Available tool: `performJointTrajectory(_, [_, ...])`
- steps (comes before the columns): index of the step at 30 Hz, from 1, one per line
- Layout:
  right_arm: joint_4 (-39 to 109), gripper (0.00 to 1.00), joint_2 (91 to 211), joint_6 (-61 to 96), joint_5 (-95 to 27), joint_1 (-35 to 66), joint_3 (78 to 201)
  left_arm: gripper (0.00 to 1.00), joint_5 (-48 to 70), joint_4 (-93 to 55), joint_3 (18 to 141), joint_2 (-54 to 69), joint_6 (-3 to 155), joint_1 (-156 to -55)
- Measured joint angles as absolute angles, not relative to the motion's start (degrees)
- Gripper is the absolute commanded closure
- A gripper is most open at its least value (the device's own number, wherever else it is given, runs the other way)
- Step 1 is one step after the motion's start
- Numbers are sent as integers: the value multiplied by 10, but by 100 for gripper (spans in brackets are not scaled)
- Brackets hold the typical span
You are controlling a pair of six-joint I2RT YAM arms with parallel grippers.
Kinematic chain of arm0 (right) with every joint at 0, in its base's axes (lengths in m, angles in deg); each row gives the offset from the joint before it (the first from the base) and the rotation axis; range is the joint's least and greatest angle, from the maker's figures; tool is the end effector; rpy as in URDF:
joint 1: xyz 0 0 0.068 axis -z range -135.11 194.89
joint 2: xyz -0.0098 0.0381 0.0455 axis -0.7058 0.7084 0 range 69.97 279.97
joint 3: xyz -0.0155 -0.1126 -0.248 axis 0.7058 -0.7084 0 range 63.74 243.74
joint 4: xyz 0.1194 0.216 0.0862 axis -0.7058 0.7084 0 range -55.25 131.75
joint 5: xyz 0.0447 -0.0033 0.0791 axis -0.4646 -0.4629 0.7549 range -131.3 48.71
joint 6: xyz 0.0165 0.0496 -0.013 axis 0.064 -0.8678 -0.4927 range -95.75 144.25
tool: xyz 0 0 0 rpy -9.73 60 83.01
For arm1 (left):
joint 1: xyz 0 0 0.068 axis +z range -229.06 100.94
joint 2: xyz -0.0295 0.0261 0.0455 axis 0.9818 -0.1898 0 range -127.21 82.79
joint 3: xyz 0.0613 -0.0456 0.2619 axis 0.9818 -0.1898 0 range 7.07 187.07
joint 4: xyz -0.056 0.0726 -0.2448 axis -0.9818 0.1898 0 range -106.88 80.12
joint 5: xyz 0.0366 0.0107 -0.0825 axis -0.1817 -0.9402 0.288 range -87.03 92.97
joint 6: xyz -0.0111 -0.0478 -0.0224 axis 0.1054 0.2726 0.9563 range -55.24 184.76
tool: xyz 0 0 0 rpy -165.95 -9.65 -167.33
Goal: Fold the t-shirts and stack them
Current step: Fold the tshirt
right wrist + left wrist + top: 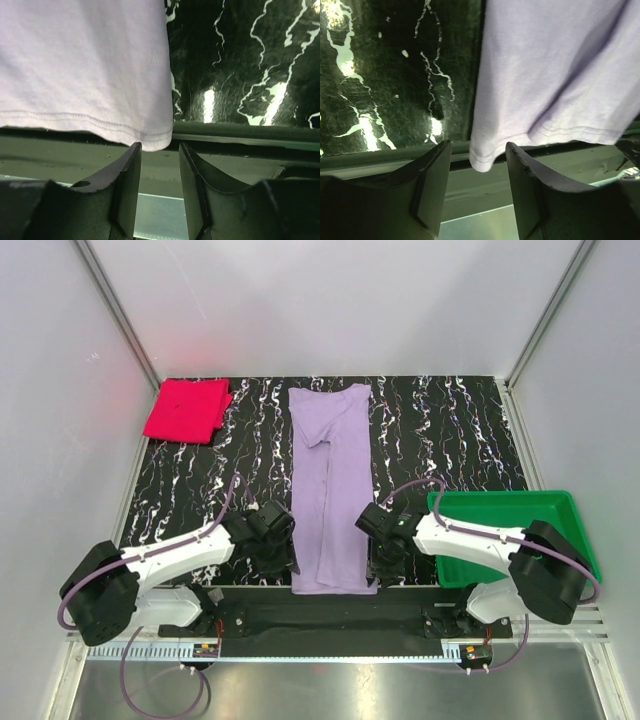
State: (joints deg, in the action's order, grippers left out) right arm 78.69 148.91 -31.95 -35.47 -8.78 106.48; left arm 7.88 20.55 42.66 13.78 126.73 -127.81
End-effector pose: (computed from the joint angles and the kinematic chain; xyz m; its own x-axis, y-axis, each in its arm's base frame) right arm 0.1282 0.1804 0.1685 -0.9993 0.0365 -0.0123 0.0334 0.9797 0.1978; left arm 0.1288 -0.1516 0.1718 -0.9703 -0.2274 -0.0827 -0.1891 0.9257 -0.3275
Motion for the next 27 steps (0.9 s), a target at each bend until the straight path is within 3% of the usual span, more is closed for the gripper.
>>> performJointTrajectory(27, [760,56,1551,-308,-377,-88,1090,42,94,190,421,88,1267,-1288])
